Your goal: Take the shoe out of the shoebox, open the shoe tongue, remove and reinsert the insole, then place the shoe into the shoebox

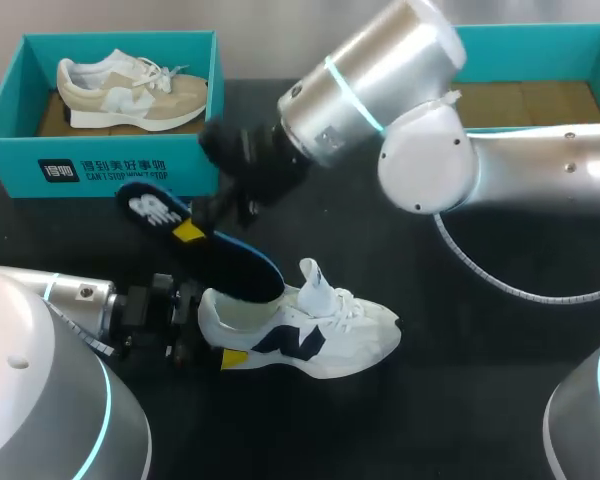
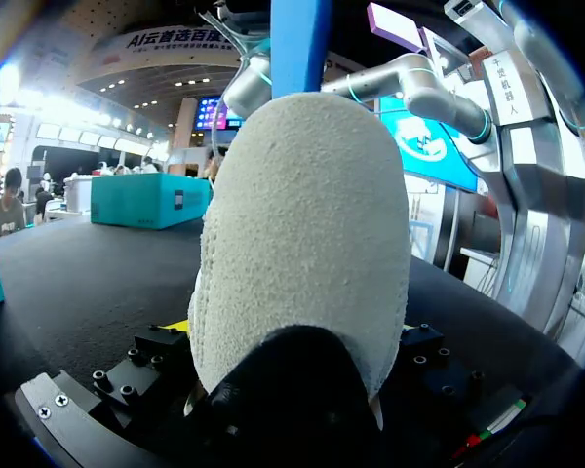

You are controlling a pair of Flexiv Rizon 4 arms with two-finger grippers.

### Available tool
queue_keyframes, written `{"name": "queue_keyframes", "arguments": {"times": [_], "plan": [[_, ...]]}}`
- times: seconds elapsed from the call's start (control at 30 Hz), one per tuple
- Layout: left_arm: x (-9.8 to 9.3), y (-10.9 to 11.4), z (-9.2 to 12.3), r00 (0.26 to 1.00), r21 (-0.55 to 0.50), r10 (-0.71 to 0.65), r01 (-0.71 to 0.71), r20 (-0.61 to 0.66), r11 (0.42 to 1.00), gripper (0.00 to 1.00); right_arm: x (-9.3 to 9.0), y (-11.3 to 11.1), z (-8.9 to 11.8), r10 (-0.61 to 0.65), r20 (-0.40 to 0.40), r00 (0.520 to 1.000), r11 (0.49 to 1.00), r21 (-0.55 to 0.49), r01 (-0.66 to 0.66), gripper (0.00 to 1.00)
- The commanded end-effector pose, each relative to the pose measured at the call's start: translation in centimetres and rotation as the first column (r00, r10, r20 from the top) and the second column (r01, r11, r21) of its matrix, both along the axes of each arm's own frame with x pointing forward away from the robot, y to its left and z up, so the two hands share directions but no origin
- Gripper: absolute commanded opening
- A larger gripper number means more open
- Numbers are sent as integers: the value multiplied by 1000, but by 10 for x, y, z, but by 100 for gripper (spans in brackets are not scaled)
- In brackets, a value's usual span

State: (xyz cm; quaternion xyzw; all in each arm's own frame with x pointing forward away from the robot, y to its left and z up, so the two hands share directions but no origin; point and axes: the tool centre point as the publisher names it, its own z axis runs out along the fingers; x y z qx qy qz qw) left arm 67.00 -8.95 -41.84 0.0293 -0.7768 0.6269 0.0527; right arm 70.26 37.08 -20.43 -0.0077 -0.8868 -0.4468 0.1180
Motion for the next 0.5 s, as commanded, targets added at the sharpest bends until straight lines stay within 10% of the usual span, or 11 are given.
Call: {"name": "queue_keyframes", "arguments": {"times": [0.03,0.5], "plan": [[2,0,-5,1000,1,2,-2,0,1000,0,-7,-23,-1,-31,-7,1000,996,89,31,0],[2,0,-5,1000,1,2,-2,0,1000,0,-1,-22,21,-68,58,996,981,185,56,0]]}}
